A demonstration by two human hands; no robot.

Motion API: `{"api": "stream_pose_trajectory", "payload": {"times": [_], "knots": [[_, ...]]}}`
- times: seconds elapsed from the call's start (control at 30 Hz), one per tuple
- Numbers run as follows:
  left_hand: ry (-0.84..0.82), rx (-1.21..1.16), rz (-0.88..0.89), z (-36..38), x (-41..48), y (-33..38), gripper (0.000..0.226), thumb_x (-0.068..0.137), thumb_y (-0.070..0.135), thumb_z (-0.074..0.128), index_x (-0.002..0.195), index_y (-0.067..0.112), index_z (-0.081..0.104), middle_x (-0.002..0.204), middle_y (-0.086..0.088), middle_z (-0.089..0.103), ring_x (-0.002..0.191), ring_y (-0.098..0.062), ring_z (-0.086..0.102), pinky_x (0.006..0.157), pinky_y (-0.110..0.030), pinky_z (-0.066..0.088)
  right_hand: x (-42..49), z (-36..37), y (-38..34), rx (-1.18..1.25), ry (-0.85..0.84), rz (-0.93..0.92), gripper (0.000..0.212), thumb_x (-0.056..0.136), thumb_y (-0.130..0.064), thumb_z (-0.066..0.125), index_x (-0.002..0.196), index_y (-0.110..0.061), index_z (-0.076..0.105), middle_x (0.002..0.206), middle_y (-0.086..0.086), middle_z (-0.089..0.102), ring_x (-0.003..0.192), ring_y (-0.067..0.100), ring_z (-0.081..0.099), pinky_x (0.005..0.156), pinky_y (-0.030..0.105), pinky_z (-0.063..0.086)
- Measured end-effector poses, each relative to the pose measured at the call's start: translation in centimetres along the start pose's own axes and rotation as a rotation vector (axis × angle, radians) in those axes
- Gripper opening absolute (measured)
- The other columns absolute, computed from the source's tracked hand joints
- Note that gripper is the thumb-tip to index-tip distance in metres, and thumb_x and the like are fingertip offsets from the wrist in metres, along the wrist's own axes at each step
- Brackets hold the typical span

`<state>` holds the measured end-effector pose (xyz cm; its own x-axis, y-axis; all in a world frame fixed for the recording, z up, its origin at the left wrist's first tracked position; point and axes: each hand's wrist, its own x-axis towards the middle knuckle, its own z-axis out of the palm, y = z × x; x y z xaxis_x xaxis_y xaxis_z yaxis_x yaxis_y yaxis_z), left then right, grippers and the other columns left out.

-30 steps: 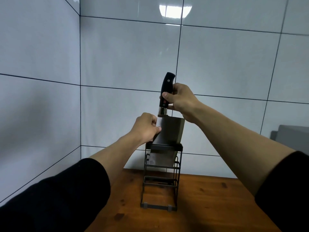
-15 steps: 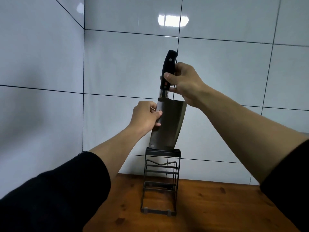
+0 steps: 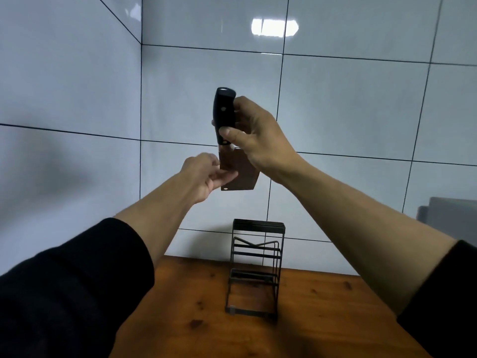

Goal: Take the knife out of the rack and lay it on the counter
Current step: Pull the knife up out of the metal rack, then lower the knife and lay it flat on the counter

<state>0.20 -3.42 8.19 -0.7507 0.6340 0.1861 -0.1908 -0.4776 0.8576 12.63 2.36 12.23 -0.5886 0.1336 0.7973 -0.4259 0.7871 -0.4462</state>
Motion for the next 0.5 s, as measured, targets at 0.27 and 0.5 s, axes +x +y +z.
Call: {"api": "stream_pose_trajectory", "payload": {"times": [0.27,0.5], "knots": [[0.050,0.106,0.004,-3.3,-0.7,1.0,0.045,0.081,-0.012,0.040,0.122,-0.011,0.059,0.118,-0.031,0.065,0.075,-0.038,0.073,0.051,-0.031,0.060,-2.9,2.9,0.7,0.014,-0.151,0.003,0.022,0.080,-0.002,0.064,0.100,-0.008,0.059,0.102,0.026,0.068,0.096,0.041,0.065,0.087,0.058,0.053],[0.204,0.310,-0.025,-6.5,-0.9,0.1,0.017,0.082,-0.013,0.036,0.083,-0.005,0.051,0.098,-0.026,0.057,0.075,-0.031,0.065,0.065,-0.034,0.063,-5.7,5.3,1.3,-0.060,-0.282,0.106,0.040,0.075,0.014,0.047,0.105,-0.004,0.068,0.104,0.007,0.072,0.108,0.020,0.066,0.097,0.034,0.052]]}}
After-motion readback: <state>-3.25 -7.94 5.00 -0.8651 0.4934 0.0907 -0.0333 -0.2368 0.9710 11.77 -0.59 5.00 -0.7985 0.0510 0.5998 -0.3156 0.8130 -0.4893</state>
